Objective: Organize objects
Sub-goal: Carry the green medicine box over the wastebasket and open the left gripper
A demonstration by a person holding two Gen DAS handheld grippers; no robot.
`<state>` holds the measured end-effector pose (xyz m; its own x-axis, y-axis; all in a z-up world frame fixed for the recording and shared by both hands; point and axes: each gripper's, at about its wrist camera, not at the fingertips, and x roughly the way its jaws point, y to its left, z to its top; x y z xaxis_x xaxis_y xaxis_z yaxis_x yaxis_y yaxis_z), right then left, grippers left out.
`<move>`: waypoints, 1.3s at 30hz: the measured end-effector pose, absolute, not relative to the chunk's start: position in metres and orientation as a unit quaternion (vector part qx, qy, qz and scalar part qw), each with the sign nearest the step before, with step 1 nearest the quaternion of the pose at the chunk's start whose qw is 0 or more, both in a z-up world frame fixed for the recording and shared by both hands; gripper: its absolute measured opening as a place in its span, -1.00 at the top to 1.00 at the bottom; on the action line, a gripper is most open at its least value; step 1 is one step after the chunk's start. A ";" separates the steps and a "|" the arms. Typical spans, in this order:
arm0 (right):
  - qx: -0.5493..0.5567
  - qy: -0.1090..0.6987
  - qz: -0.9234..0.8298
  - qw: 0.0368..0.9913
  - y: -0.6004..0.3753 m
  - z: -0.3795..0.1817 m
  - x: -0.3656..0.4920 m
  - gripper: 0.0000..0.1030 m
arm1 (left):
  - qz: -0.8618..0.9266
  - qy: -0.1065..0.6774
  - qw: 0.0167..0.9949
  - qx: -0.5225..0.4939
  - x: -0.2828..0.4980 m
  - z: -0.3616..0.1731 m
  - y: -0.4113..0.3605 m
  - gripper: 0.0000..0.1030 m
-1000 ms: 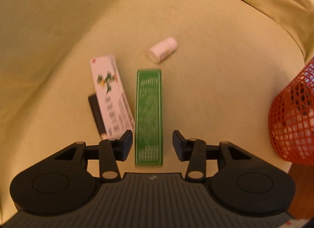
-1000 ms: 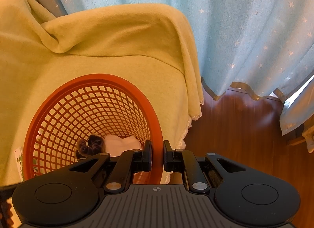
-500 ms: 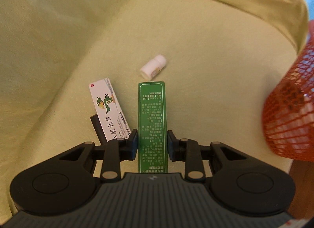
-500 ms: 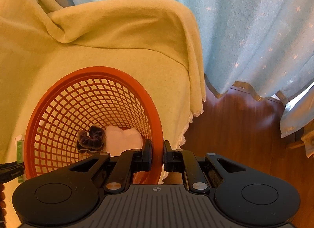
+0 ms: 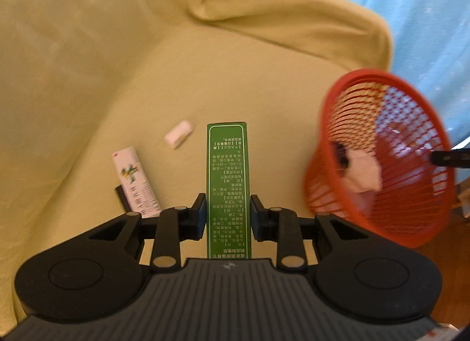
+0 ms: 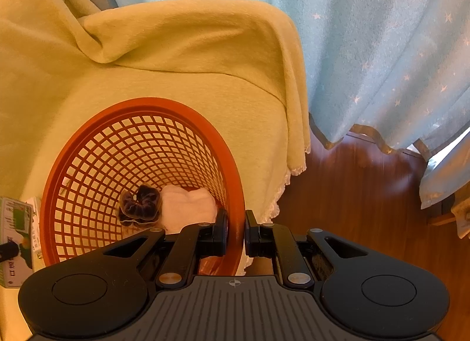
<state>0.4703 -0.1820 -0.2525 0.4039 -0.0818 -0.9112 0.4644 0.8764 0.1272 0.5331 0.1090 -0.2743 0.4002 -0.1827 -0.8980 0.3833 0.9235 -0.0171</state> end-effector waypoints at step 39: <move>0.180 0.508 -0.151 0.829 -0.179 -0.249 0.462 0.85 | -0.276 0.496 0.813 0.128 0.521 -0.251 0.000 0.51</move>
